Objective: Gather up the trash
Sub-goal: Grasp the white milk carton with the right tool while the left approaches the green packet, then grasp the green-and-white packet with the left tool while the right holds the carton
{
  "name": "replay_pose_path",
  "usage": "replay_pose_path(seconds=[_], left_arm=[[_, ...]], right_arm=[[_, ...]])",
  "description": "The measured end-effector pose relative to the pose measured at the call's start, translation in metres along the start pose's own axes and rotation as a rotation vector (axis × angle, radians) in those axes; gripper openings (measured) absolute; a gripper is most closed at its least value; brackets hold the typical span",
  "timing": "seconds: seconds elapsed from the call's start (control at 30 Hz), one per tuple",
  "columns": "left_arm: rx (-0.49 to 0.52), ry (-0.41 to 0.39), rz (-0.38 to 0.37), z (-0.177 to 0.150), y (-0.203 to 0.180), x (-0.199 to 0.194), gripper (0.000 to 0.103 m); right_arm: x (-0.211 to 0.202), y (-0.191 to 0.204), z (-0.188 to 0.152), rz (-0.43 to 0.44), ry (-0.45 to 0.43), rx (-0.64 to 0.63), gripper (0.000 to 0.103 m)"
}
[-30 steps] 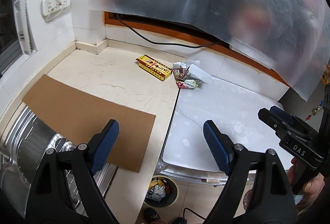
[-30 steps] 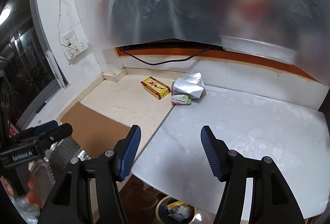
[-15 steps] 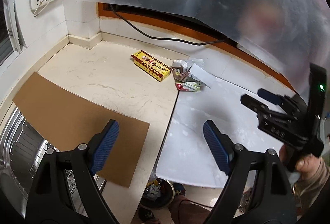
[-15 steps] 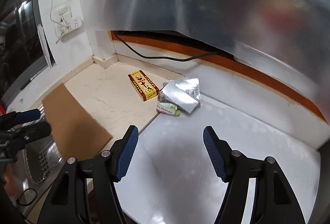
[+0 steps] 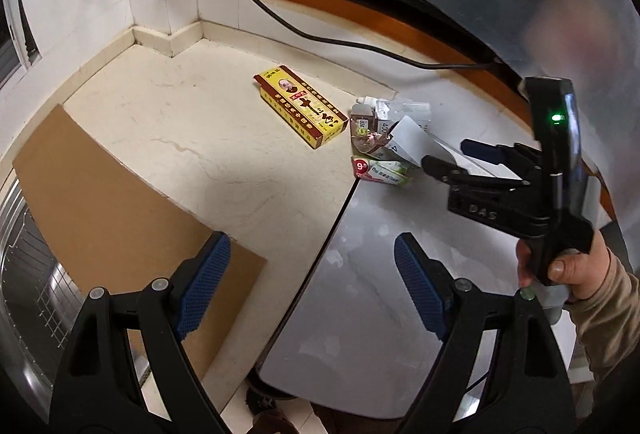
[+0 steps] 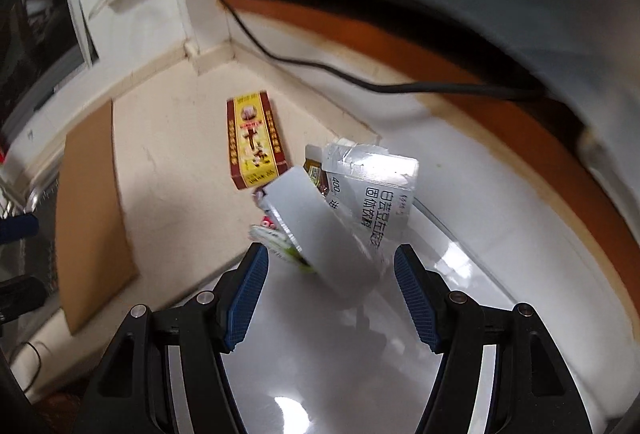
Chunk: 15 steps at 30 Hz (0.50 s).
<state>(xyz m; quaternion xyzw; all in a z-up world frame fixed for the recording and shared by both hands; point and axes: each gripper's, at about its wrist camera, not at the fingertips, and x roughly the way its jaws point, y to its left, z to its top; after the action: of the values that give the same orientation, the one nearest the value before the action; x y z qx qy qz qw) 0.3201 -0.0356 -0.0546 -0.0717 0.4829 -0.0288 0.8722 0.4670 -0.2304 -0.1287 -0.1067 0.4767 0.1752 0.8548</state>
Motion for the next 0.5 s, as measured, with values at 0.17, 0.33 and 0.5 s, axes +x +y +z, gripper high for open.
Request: replay_pose_path(seconds=[0.17,0.33,0.5], left_arm=[[-0.029,0.014,0.015,0.009,-0.005,0.020,0.082],[-0.040,0.016,0.020,0.014,-0.010,0.030,0.082],[-0.042,0.024,0.011,0.018,-0.015,0.042,0.082]], right_arm=[[0.038,-0.003,0.006,0.040,0.045,-0.069,0.067],[0.058,0.002,0.002,0.089,0.052,-0.105,0.045],[0.053,0.010,-0.009,0.121,0.032,-0.147,0.038]])
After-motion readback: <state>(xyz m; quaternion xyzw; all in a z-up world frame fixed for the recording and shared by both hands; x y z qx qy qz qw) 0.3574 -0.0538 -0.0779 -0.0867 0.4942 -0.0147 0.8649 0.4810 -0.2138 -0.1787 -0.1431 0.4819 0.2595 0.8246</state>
